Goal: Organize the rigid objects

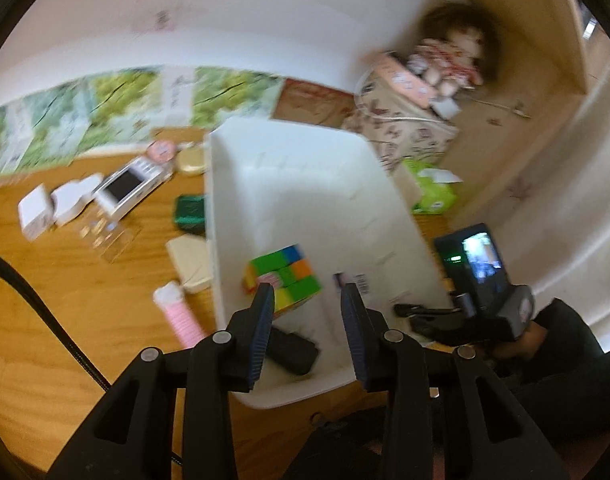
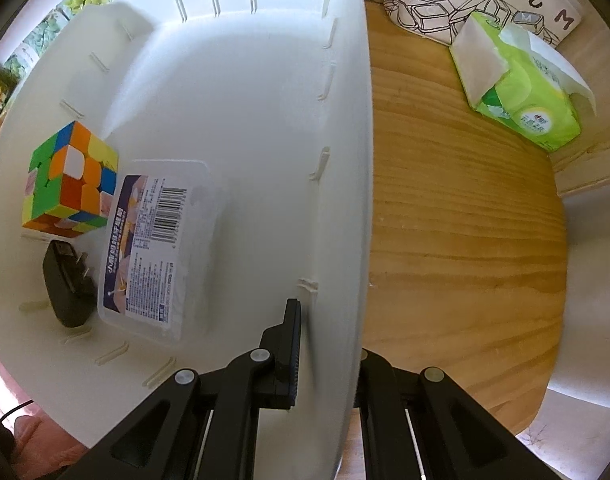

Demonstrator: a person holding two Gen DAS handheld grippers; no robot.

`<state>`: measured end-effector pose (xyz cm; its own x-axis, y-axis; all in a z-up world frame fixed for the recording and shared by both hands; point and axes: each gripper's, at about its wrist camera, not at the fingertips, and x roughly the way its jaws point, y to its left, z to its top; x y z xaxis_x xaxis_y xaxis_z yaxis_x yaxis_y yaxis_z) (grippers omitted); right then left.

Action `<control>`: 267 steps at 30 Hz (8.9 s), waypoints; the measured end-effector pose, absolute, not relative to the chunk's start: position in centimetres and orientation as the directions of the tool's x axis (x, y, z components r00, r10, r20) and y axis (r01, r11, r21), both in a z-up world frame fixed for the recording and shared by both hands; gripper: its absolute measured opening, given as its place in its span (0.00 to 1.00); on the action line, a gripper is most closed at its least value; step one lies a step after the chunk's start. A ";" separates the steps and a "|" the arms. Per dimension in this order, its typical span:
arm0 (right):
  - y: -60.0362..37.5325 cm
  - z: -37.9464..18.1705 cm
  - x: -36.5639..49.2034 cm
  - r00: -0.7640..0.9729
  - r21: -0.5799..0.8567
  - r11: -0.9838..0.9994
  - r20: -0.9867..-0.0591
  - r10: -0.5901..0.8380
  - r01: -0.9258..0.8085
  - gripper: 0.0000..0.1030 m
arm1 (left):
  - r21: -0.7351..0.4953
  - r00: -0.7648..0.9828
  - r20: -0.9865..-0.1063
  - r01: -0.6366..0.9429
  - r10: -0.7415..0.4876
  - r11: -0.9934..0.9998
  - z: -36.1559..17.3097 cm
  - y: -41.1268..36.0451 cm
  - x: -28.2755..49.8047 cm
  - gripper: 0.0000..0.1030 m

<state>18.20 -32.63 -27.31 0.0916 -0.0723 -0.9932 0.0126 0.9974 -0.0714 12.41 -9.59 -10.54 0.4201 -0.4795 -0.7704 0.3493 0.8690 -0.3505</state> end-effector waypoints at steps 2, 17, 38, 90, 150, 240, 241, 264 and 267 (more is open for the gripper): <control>-32.5 -27.4 18.3 0.092 -0.068 0.998 -0.993 -0.069 0.015 0.08 | -0.339 0.422 -0.784 0.324 -0.455 0.883 -11.0 -8.8 12.4 0.37; -32.3 -27.7 18.4 0.083 -0.070 0.998 -0.994 -0.070 -0.005 0.08 | -0.312 0.419 -0.866 -0.032 -0.271 0.949 -14.3 -1.4 17.0 0.70; -32.9 -27.0 21.0 0.057 -0.048 0.998 -0.997 -0.046 -0.038 0.07 | -0.330 0.350 -0.910 -0.279 -0.225 0.902 -20.8 2.8 25.0 0.71; -31.4 -26.0 21.5 0.064 -0.080 0.997 -0.995 -0.079 -0.013 0.08 | -0.268 0.238 -0.951 -0.307 -0.199 0.913 -22.5 2.1 21.9 0.58; -30.5 -25.4 19.9 0.083 -0.113 0.993 -0.991 -0.109 -0.036 0.11 | -0.278 0.365 -0.783 0.520 -0.504 0.808 -11.8 -15.6 14.1 0.71; -30.6 -28.5 24.2 -0.035 -0.132 0.991 -0.991 -0.131 0.014 0.13 | 0.039 0.093 -0.996 0.469 -0.005 0.882 -25.3 -8.7 39.3 0.70; -30.6 -28.5 24.2 -0.035 -0.132 0.991 -0.991 -0.132 0.014 0.13 | 0.035 0.089 -0.996 0.464 -0.008 0.885 -25.3 -8.5 39.4 0.70; -30.7 -27.0 23.2 0.006 -0.117 0.993 -0.993 -0.117 0.014 0.13 | -0.060 0.231 -0.964 0.296 -0.133 0.953 -20.3 -3.4 36.3 0.60; -30.5 -26.6 22.9 0.015 -0.117 0.993 -0.993 -0.117 0.010 0.13 | -0.094 0.266 -0.949 0.270 -0.169 0.958 -19.0 -2.8 35.2 0.60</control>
<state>22.94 -30.47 -26.57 0.0148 -0.1167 -0.9931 0.0098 0.9931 -0.1166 35.22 -2.85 -18.99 0.2662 -0.1686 -0.9491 0.2703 0.9581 -0.0944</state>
